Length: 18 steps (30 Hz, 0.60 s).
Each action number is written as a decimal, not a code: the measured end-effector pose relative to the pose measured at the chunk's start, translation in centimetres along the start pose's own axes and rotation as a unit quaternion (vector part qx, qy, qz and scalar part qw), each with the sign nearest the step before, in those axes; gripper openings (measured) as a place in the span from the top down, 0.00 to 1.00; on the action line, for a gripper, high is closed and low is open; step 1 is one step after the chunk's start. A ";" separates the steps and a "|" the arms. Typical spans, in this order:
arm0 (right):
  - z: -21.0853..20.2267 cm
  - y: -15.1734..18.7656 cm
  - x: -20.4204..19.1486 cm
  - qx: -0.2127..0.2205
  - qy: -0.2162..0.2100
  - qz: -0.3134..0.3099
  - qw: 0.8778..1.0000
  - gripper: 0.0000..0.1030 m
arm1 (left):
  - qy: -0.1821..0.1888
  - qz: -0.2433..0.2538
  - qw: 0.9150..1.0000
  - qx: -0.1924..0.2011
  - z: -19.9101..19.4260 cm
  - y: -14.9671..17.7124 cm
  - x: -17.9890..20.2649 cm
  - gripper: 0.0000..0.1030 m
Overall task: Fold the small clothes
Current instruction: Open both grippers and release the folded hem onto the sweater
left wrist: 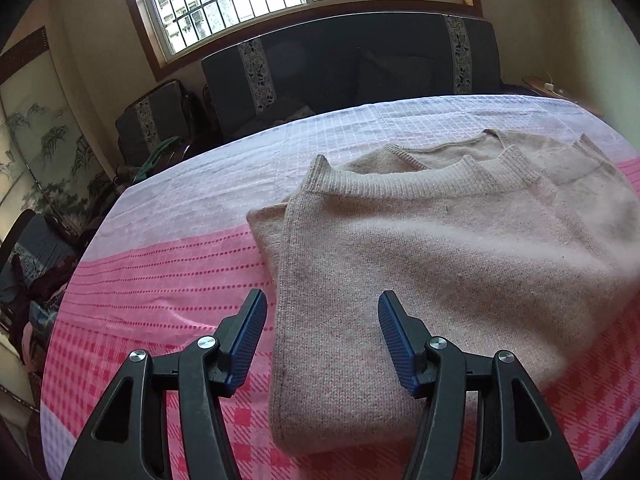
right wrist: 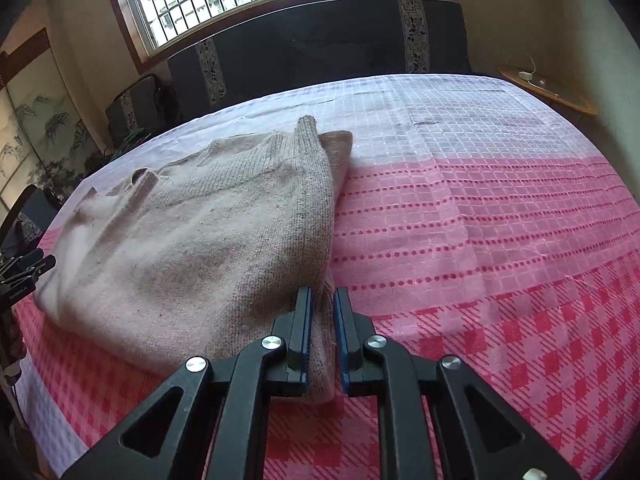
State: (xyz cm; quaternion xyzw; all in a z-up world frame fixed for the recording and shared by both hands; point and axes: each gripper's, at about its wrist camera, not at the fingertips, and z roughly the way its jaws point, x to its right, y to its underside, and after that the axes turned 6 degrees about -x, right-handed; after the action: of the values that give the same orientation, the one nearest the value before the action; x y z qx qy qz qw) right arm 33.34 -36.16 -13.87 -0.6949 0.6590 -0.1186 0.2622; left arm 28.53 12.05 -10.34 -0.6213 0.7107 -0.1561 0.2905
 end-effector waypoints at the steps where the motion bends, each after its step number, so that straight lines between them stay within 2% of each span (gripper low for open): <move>1: 0.0 0.0 0.1 0.000 -0.003 0.003 1.000 0.87 | -0.001 0.002 1.000 0.000 0.0 0.1 0.1 0.42; 11: 0.1 0.1 1.0 0.000 -0.020 0.023 1.000 0.83 | -0.015 0.012 1.000 -0.004 0.4 0.5 0.3 0.40; 18: -0.1 0.4 0.4 0.007 0.011 0.012 1.000 0.83 | -0.020 0.011 1.000 -0.006 0.6 1.0 0.2 0.39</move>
State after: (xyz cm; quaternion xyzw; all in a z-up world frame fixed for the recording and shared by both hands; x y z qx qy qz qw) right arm 32.99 -36.60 -14.03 -0.6839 0.6690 -0.1277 0.2615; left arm 28.14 12.08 -11.44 -0.6178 0.7127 -0.1364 0.3031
